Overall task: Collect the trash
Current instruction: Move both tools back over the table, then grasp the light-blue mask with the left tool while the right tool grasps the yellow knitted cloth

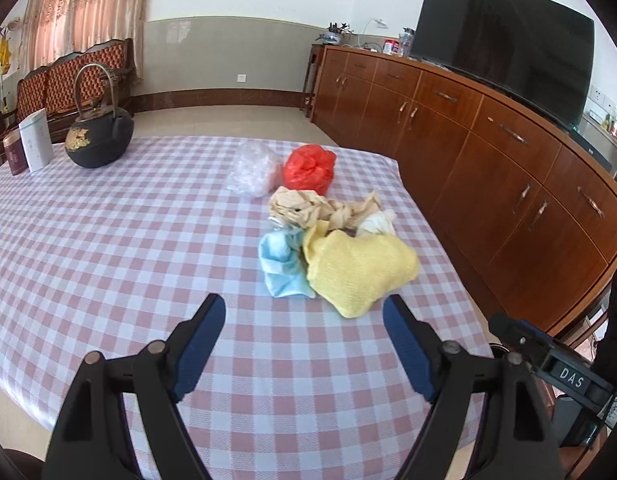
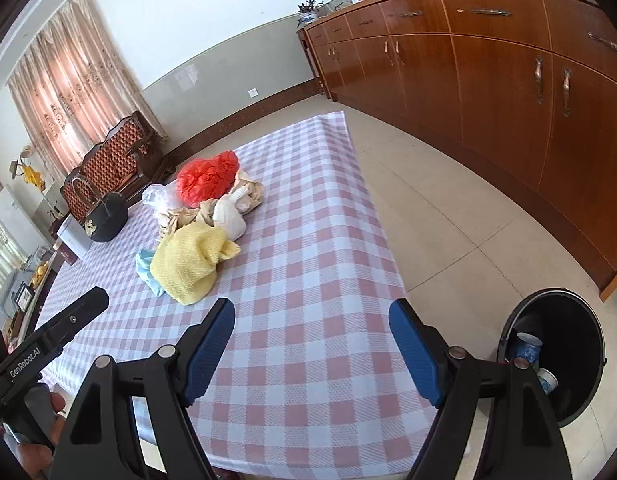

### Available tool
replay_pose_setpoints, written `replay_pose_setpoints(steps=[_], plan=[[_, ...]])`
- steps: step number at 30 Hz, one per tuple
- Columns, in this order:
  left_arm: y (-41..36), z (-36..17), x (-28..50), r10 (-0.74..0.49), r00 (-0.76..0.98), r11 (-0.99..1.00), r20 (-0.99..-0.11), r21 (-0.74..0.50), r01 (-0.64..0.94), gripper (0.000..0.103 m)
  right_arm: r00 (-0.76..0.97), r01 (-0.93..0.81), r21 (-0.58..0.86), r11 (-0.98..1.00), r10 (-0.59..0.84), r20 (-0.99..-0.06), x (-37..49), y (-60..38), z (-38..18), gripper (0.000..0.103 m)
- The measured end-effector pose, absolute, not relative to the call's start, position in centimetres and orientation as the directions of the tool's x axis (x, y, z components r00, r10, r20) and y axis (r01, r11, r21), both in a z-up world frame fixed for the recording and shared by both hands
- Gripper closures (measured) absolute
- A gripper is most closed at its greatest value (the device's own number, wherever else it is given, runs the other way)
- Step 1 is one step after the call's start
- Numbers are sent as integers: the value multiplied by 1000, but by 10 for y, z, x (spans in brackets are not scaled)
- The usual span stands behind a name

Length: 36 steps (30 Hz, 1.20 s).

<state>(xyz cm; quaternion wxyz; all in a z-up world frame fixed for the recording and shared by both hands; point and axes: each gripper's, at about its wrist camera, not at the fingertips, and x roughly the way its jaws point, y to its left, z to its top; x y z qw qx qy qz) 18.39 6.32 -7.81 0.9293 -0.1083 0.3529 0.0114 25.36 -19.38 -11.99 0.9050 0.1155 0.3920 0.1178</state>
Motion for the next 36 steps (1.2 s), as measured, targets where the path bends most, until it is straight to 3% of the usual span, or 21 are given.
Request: replay_pose_setpoints(steps=[25,27,28,29,36], plan=[[122,-105,220,-10,745,954,-667,-230,-193,21,594,-268,328,906,424,-684,331,-85,-135,22],[121,-105,222,-14,745,954,-667,-231,-189,21,596,-276,336,900,435,-675,331,-85,-138,32],[120,-106,222,-17,746,954,-666,-233,-187,21,595,-283,342,896,444,-670,330,-85,-139,49],[119,-106,223,-19,746,955,-666,-233,-183,21,593,-289,349,891,453,-666,330,-86,-140,54],[105,-111,231,-37,736,961,-676,-226,-159,21,621,-313,328,891,454,-639,320,-96,-133,68]])
